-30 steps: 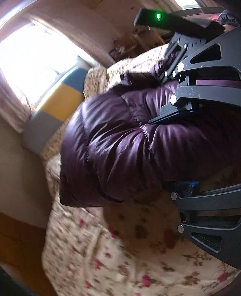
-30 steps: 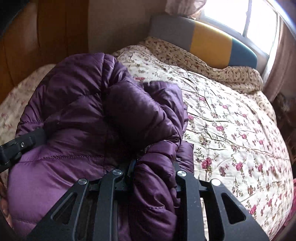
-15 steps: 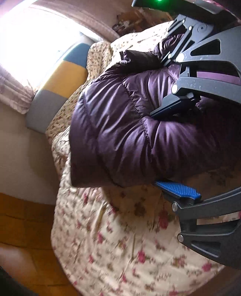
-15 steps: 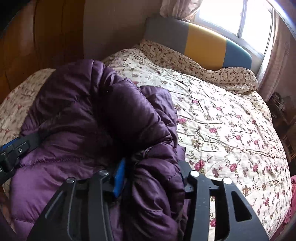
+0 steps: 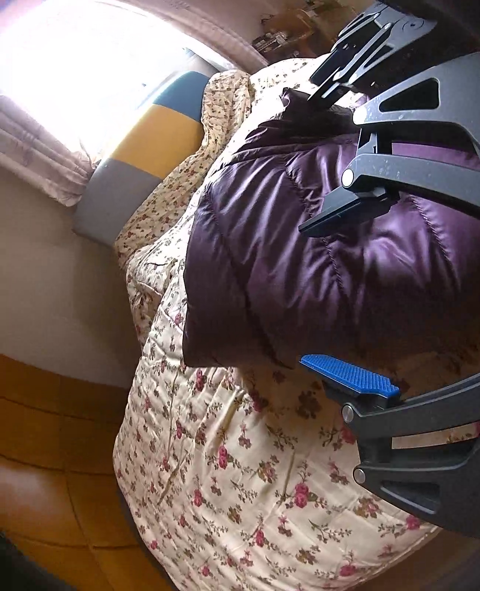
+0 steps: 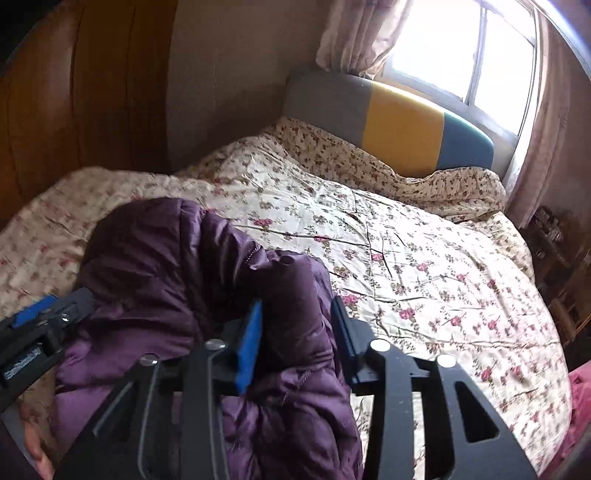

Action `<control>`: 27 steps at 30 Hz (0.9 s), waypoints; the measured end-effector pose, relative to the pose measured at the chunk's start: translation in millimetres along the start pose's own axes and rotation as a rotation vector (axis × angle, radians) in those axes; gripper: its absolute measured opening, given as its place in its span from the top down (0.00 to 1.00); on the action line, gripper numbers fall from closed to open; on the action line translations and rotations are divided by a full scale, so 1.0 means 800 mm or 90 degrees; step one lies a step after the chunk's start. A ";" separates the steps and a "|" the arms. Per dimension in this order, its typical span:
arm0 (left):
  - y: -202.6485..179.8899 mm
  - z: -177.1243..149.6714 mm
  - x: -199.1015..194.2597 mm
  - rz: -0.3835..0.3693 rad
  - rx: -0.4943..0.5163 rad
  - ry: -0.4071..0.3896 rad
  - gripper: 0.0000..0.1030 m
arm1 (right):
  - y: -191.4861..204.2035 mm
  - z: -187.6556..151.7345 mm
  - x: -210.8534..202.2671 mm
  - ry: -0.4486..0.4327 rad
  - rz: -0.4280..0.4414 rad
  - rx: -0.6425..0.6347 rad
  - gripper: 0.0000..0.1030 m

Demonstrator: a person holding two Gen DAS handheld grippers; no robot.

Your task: Fold large clothes

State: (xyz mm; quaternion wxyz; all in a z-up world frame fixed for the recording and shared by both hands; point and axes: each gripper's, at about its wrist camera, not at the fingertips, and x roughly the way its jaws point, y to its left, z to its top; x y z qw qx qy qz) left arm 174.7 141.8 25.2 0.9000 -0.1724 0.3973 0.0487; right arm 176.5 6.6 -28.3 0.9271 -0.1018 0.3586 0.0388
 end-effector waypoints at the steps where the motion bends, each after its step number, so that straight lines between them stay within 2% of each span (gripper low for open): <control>1: -0.002 0.000 0.003 0.001 0.004 0.000 0.36 | 0.006 0.000 0.008 0.008 -0.013 -0.016 0.69; 4: -0.010 0.002 0.017 0.005 0.019 0.015 0.37 | 0.019 -0.004 0.037 0.043 -0.042 -0.061 0.71; 9: -0.013 -0.002 0.044 0.010 0.033 0.038 0.34 | 0.033 -0.030 0.074 0.083 -0.059 -0.108 0.71; 14: -0.016 -0.020 0.060 0.026 0.058 0.035 0.33 | 0.038 -0.054 0.092 0.088 -0.062 -0.122 0.73; 20: -0.020 -0.037 0.067 0.044 0.073 0.011 0.31 | 0.032 -0.067 0.100 0.071 -0.051 -0.100 0.73; 24: -0.019 -0.032 0.061 0.050 0.076 0.011 0.31 | 0.018 -0.061 0.088 0.063 -0.017 -0.068 0.72; 25: -0.021 -0.031 0.054 0.056 0.083 0.006 0.31 | 0.014 -0.059 0.083 0.059 -0.011 -0.061 0.71; 27: -0.024 -0.028 0.039 0.059 0.088 -0.001 0.30 | 0.004 -0.057 0.070 0.052 0.011 -0.034 0.61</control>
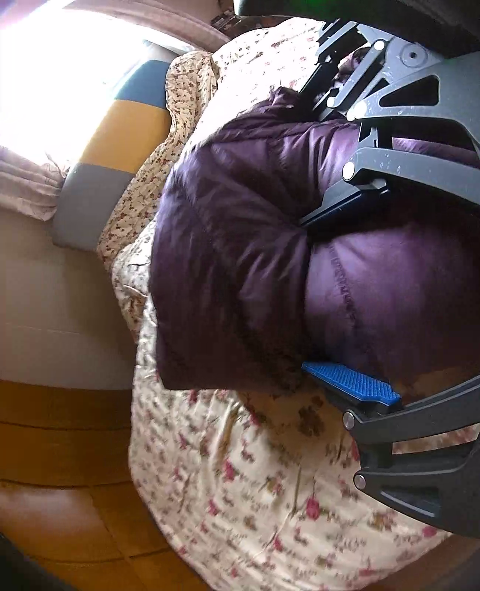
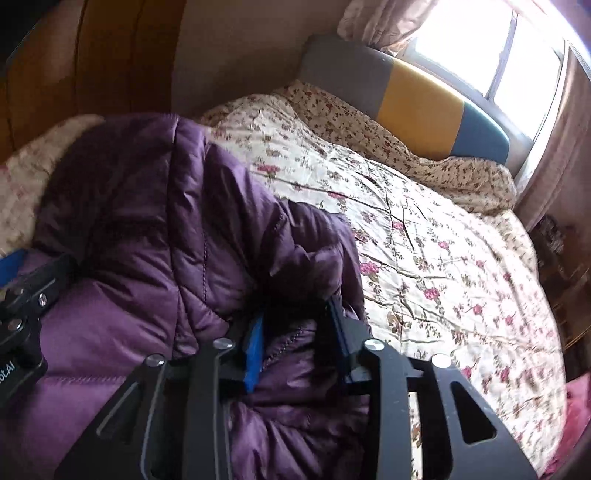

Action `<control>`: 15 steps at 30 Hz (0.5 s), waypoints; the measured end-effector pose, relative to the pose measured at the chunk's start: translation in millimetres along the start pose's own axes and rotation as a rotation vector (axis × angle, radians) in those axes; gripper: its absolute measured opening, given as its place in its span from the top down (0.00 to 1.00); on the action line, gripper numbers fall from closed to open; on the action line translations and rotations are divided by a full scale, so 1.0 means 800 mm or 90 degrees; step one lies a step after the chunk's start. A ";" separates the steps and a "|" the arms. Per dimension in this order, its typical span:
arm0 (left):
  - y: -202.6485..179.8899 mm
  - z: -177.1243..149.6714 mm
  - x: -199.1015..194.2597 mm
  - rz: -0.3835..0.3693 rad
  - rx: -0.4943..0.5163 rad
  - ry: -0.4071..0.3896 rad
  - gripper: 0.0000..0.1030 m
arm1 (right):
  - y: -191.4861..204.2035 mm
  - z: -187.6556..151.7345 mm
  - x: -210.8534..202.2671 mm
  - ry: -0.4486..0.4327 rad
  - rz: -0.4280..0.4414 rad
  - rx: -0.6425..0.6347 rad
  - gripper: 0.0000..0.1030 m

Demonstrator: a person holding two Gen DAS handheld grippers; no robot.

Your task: Fold large clothes

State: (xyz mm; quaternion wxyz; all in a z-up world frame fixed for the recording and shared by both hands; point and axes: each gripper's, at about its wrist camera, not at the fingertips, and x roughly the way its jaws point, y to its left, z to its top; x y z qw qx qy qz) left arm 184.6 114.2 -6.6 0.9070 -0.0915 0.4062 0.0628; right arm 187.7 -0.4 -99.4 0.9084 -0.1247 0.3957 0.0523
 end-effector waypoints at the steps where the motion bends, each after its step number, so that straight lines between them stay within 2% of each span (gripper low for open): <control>1: 0.001 0.001 -0.010 -0.003 -0.006 -0.004 0.27 | -0.006 0.000 -0.008 -0.005 0.009 0.012 0.57; 2: 0.001 0.001 -0.017 -0.004 -0.009 -0.009 0.20 | -0.007 -0.001 -0.015 -0.009 0.015 0.016 0.55; 7: -0.003 -0.006 -0.066 0.000 -0.005 -0.053 0.19 | -0.017 -0.006 -0.045 -0.024 0.044 0.036 0.54; 8: -0.003 -0.008 -0.074 0.000 -0.007 -0.059 0.16 | -0.019 -0.009 -0.053 -0.028 0.047 0.035 0.54; 15: -0.007 -0.022 -0.107 0.009 -0.009 -0.077 0.15 | -0.024 -0.026 -0.085 -0.044 0.059 0.032 0.54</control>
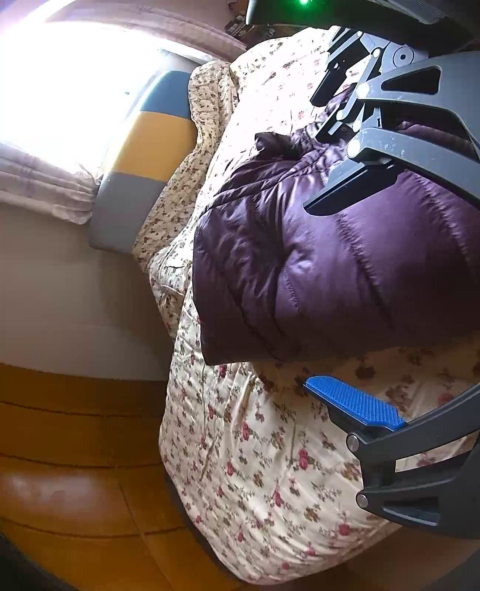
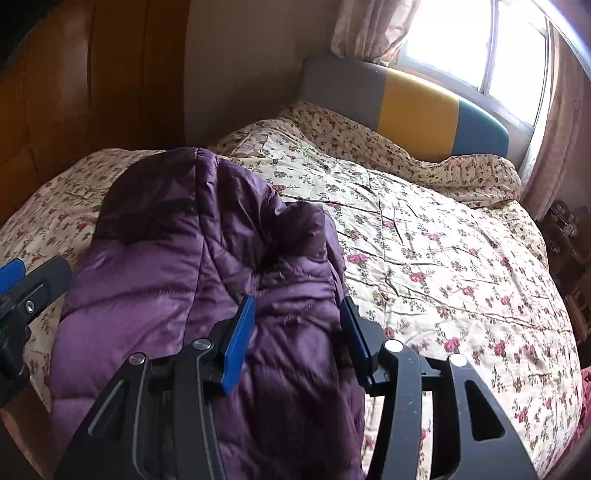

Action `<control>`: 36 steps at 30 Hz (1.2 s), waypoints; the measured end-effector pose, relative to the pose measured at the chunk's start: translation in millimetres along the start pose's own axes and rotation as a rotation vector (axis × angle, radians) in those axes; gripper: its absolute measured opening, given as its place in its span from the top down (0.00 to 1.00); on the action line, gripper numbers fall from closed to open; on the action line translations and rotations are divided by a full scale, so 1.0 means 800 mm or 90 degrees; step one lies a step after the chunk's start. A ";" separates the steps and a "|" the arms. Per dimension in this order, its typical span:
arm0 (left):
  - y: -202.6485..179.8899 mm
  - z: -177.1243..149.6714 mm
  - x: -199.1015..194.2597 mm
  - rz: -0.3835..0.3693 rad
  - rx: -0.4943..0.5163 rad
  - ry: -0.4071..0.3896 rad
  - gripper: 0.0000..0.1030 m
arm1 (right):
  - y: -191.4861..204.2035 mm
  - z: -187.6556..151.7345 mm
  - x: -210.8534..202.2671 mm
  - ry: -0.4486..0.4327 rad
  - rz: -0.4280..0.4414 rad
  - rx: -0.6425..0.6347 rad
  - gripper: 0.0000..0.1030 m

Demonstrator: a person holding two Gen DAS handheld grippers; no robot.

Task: Fold large clothes
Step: 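Open both tools and pull them back from the folded jacket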

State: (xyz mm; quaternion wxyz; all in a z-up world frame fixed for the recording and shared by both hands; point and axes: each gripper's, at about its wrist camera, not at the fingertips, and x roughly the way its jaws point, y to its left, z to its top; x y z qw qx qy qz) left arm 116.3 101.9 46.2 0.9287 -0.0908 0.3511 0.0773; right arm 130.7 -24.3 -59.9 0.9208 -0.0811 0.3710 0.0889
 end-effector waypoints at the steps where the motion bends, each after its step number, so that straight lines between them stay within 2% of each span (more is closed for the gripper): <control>1: 0.000 -0.003 -0.004 0.000 -0.003 0.000 0.15 | 0.000 -0.003 -0.005 -0.003 0.001 -0.001 0.54; 16: -0.005 -0.043 -0.032 0.011 -0.008 0.015 0.15 | -0.013 -0.039 -0.043 -0.003 0.028 0.007 0.54; 18: -0.005 -0.048 -0.034 0.013 -0.008 0.016 0.07 | -0.014 -0.045 -0.050 -0.001 0.030 0.011 0.54; 19: -0.005 -0.050 -0.036 0.014 -0.009 0.017 0.07 | -0.015 -0.047 -0.053 -0.001 0.030 0.012 0.53; 24: -0.003 -0.059 -0.047 0.030 -0.008 0.020 0.07 | -0.020 -0.058 -0.067 0.004 0.036 0.025 0.49; 26: -0.003 -0.063 -0.053 0.038 -0.006 0.016 0.03 | -0.019 -0.063 -0.072 0.004 0.036 0.021 0.45; 34: -0.006 -0.078 -0.075 0.038 -0.006 0.003 0.03 | -0.019 -0.083 -0.081 0.015 0.037 0.016 0.39; 36: -0.005 -0.081 -0.080 0.042 -0.010 -0.001 0.03 | -0.017 -0.084 -0.085 0.010 0.035 0.012 0.35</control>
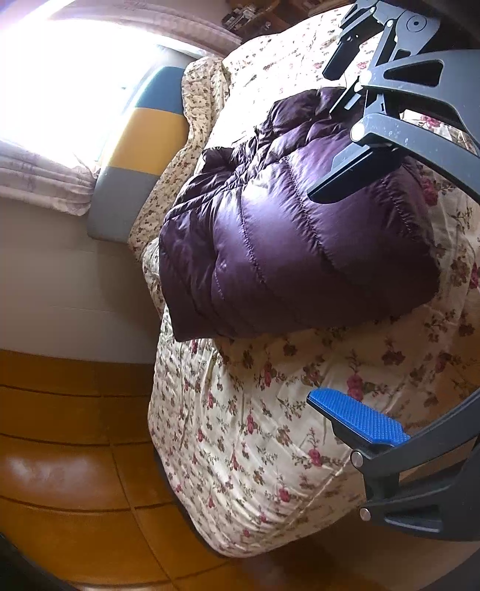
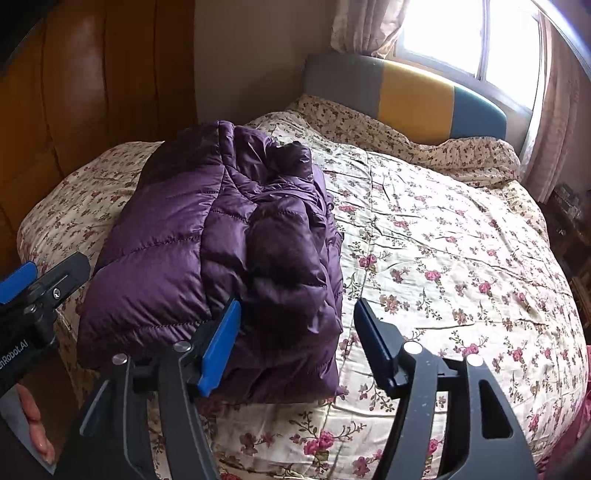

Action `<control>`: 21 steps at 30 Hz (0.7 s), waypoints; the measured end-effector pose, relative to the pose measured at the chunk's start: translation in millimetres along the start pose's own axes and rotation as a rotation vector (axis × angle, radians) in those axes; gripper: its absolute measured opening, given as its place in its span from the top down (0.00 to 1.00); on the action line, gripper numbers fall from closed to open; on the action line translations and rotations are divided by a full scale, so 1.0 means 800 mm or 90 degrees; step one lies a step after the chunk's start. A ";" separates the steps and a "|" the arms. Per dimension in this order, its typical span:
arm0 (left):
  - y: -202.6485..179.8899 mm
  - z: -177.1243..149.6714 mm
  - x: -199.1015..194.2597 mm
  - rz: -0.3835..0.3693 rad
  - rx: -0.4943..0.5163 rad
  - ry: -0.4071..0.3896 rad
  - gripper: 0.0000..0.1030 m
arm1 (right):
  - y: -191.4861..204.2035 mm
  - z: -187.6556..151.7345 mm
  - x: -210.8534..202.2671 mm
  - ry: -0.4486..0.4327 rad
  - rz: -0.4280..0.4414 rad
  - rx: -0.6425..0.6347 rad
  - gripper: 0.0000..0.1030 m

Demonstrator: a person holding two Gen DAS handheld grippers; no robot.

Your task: Fold large clothes

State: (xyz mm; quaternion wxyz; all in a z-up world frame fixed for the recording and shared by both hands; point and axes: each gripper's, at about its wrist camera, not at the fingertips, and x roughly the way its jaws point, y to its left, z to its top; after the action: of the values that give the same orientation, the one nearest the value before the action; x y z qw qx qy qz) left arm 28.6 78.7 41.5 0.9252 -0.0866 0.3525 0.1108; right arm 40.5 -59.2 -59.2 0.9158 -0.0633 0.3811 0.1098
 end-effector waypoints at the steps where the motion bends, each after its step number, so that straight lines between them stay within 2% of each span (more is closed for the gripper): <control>1: 0.001 0.000 -0.001 0.001 -0.001 0.001 0.03 | 0.001 -0.001 -0.002 -0.002 0.001 -0.002 0.35; 11: 0.000 -0.007 -0.015 0.008 -0.006 0.007 0.03 | 0.006 -0.003 -0.014 -0.018 0.006 -0.012 0.25; 16: -0.010 -0.008 -0.023 0.050 0.012 -0.007 0.03 | 0.003 -0.006 -0.016 -0.020 0.004 -0.010 0.24; 18: -0.009 -0.009 -0.024 0.049 0.006 -0.006 0.03 | 0.003 -0.006 -0.017 -0.021 0.005 -0.011 0.24; 21: -0.003 -0.010 -0.025 0.016 -0.022 0.003 0.03 | 0.002 -0.007 -0.017 -0.022 0.007 -0.011 0.23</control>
State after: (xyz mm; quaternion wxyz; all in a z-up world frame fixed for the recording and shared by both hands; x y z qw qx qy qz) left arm 9.4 71.7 49.1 0.9212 -0.0983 0.3539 0.1285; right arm 27.0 -60.9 -53.0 0.9211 -0.0672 0.3647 0.1189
